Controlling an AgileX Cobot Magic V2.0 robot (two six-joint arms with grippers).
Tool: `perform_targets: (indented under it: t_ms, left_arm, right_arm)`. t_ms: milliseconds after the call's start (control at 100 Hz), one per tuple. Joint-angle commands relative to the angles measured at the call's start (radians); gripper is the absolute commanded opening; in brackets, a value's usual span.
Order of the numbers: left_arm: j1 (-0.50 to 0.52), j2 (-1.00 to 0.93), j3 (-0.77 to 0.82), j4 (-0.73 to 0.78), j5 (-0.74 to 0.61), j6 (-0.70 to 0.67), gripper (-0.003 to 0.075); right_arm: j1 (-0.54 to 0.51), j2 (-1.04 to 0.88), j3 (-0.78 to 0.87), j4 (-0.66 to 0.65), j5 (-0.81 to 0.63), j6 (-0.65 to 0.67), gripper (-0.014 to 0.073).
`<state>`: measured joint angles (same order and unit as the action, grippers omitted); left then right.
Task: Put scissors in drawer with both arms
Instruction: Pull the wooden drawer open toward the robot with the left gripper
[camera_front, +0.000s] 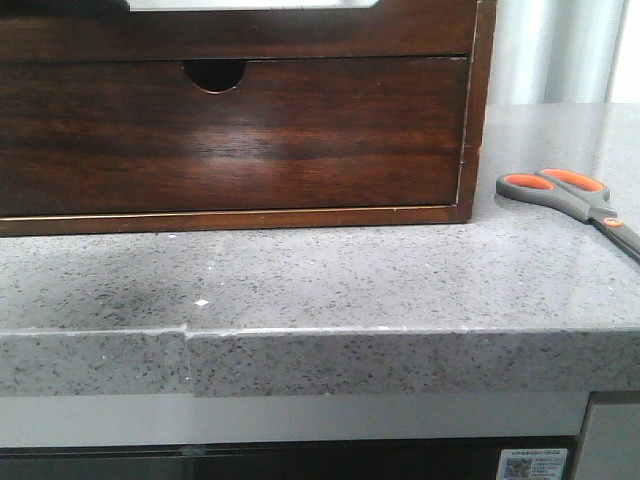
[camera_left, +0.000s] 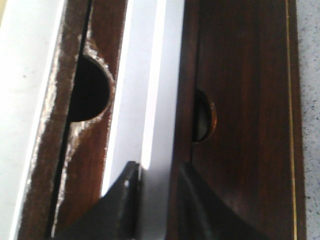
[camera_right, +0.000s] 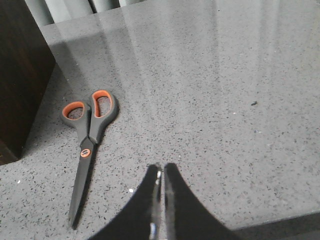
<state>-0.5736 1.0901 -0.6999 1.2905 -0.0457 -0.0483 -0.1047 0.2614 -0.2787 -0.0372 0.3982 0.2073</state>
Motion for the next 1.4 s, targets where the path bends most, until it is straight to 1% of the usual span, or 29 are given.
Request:
perform_targets:
  t_ms: [0,460,630,860,1030,1190,1390]
  left_arm:
    - [-0.007,-0.013,-0.028,-0.010,-0.017,-0.008,-0.0021]
    - [-0.007,-0.041,-0.001,-0.014,-0.034,-0.008,-0.0022]
    - [-0.007,-0.103,0.037,-0.014,-0.077,-0.008,-0.0022]
    - [-0.007,-0.205,0.103,-0.014,-0.086,-0.008,-0.0021]
    - [-0.007,-0.287,0.159,-0.014,-0.151,-0.008,-0.0021]
    - [-0.007,-0.347,0.199,-0.014,-0.168,-0.008,-0.0021]
    - [-0.007,-0.410,0.243,-0.014,-0.229,-0.008,-0.0021]
  right_arm:
    - [0.002,0.015,-0.033,-0.007,-0.069,-0.012,-0.0041]
    - [0.002,0.015,-0.033,-0.007,-0.069,-0.012,-0.0041]
    - [0.002,0.015,-0.033,-0.007,-0.069,-0.012,-0.0041]
    - [0.002,0.015,-0.033,-0.007,-0.069,-0.012,-0.0041]
    - [0.003,0.015,-0.033,-0.007,-0.068,-0.012,-0.0041]
    - [0.003,0.015,-0.033,-0.007,-0.068,-0.012,-0.0041]
    - [0.003,0.015,-0.033,-0.007,-0.065,-0.012,-0.0041]
